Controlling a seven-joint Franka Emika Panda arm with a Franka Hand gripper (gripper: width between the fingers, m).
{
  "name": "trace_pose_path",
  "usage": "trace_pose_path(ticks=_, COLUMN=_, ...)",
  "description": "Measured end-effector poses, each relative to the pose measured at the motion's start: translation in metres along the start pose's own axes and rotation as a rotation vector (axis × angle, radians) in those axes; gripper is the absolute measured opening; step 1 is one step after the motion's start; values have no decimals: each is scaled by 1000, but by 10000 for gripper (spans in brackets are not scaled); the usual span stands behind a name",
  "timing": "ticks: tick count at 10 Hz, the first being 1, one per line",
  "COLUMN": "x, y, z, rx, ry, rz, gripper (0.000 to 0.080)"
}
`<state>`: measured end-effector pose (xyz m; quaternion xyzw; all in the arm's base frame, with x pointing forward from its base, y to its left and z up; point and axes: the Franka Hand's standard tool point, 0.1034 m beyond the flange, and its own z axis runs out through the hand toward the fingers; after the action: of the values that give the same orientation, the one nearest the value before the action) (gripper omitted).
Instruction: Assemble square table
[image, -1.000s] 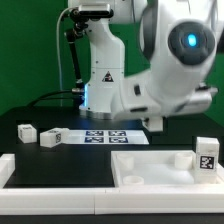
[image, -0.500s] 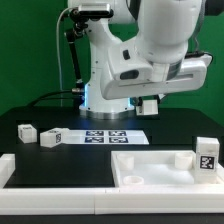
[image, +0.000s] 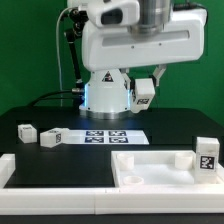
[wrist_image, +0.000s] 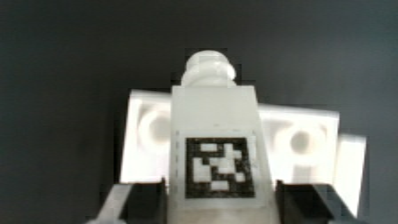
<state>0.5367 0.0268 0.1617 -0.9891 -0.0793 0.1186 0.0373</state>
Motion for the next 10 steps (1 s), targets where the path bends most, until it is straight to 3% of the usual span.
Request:
trace_pose_path(ticks=6, x=12, y=19, z=0, rx=-80, ry=404, rz=14, gripper=291)
trace_pose_path(ticks=7, x=27, y=30, z=-6, rx=-87, ry=465, rz=27, gripper=291)
trace_pose_path(ticks=8, x=51, y=43, z=-15, rx=-112, ry=567, rz=54, gripper=291)
trace_pose_path(ticks=10, x=68, y=52, z=-29, rx=-143, ry=697, rz=98, gripper=291)
